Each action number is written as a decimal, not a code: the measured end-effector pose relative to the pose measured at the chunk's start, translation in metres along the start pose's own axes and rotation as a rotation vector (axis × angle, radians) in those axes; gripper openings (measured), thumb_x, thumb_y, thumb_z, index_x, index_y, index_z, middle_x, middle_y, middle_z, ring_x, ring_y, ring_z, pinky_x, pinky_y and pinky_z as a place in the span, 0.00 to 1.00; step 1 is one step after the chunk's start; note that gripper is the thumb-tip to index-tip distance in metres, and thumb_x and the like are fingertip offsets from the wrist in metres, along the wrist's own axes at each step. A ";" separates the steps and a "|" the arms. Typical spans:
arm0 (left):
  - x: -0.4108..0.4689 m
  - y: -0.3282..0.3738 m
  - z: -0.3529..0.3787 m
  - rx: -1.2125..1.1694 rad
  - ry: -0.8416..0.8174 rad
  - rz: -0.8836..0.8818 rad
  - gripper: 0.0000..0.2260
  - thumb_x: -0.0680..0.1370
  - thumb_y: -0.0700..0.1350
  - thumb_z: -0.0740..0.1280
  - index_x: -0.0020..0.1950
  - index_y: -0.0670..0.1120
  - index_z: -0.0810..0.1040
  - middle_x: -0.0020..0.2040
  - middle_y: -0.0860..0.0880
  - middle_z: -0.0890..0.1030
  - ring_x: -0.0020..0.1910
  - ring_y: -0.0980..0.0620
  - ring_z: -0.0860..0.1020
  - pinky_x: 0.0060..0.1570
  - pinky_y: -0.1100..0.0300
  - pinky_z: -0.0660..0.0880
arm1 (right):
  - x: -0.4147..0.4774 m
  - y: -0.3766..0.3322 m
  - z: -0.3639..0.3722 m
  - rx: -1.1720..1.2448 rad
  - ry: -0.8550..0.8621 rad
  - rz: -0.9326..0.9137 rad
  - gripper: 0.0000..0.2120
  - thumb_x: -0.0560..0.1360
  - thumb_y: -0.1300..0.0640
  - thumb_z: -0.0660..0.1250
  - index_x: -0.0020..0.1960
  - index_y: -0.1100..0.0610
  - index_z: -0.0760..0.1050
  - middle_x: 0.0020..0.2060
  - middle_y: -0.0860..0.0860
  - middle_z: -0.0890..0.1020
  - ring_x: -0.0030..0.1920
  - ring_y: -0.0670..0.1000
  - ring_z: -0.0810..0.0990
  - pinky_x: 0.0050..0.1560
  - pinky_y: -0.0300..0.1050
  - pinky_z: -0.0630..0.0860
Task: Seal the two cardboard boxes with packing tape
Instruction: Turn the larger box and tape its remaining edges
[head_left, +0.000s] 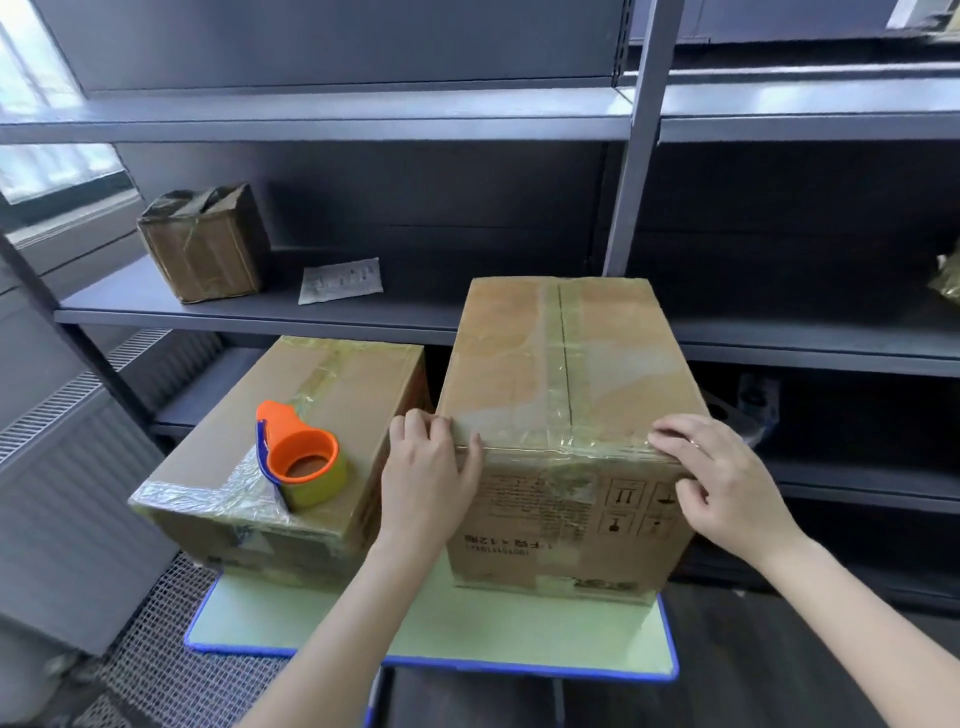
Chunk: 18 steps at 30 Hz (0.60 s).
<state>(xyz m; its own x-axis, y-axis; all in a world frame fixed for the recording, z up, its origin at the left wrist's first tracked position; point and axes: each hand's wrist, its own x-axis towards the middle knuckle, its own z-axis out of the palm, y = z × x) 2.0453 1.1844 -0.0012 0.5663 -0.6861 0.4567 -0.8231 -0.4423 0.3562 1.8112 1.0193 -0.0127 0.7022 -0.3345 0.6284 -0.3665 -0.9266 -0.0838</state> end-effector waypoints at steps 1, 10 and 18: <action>-0.002 0.000 0.001 -0.025 -0.014 0.012 0.11 0.74 0.43 0.69 0.49 0.34 0.79 0.44 0.38 0.76 0.47 0.39 0.73 0.42 0.50 0.74 | -0.001 0.001 0.001 -0.021 0.007 0.025 0.20 0.61 0.73 0.64 0.51 0.65 0.79 0.51 0.59 0.80 0.55 0.57 0.75 0.56 0.57 0.74; 0.006 -0.038 -0.018 -0.286 -0.259 0.139 0.23 0.74 0.27 0.58 0.68 0.40 0.73 0.62 0.46 0.73 0.62 0.52 0.69 0.63 0.69 0.61 | 0.032 -0.031 0.003 -0.039 -0.024 0.043 0.14 0.72 0.57 0.56 0.40 0.62 0.79 0.36 0.53 0.80 0.38 0.54 0.78 0.35 0.44 0.76; 0.010 -0.052 -0.023 -0.482 -0.346 0.152 0.23 0.73 0.37 0.72 0.67 0.44 0.74 0.58 0.56 0.72 0.52 0.62 0.75 0.52 0.78 0.66 | 0.081 -0.092 0.035 0.042 -0.216 -0.155 0.10 0.70 0.56 0.71 0.50 0.59 0.80 0.44 0.53 0.81 0.46 0.54 0.78 0.48 0.49 0.76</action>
<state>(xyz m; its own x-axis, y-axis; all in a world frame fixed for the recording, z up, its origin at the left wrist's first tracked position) 2.0948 1.2140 0.0034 0.3307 -0.9045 0.2693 -0.7361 -0.0686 0.6734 1.9234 1.0712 0.0189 0.8637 -0.2128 0.4569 -0.2220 -0.9744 -0.0342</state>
